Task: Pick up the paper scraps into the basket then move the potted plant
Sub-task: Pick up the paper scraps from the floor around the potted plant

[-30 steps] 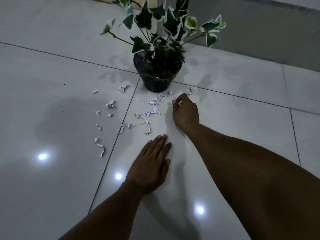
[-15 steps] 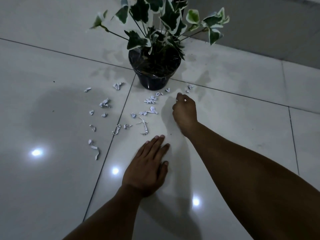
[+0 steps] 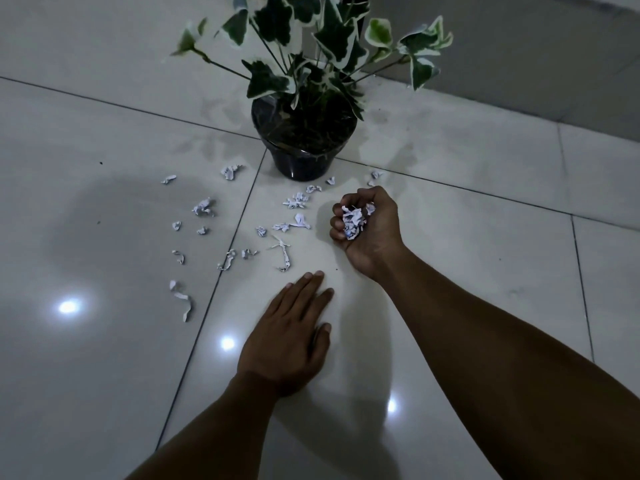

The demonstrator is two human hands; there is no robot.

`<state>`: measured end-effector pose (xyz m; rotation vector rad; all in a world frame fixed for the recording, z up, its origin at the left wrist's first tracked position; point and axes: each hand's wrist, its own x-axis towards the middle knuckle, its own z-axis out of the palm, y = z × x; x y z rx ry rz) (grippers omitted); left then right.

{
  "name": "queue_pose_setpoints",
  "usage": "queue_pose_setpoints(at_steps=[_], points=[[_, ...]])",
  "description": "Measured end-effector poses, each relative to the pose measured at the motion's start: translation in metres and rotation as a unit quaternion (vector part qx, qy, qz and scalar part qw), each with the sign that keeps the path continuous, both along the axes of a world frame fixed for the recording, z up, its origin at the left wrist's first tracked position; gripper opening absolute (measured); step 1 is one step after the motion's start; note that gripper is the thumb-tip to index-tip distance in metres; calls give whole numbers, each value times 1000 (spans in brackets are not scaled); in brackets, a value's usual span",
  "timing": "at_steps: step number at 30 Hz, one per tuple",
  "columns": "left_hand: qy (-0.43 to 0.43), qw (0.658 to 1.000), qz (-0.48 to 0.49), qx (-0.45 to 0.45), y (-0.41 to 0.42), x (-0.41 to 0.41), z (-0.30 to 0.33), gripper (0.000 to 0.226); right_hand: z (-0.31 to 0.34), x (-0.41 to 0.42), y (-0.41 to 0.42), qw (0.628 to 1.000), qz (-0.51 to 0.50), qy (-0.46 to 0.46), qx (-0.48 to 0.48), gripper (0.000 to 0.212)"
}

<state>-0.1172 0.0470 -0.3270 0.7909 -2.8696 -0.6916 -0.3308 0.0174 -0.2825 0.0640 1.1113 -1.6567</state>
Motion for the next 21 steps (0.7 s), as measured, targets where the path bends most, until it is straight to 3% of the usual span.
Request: queue_pose_setpoints(at_steps=[7,17,19,21], points=[[-1,1000,-3,-2,0,0,0,57,-3,0,1,999,3,21,31,57],[9,1000,-5,-11,0,1,-6,56,-6,-4,-1,991,-51,20,125,38],[19,1000,-6,-13,1,1,-7,56,-10,-11,-1,976,-50,112,179,39],[29,999,-5,-15,0,1,-8,55,-15,-23,-2,904,-27,327,274,43]])
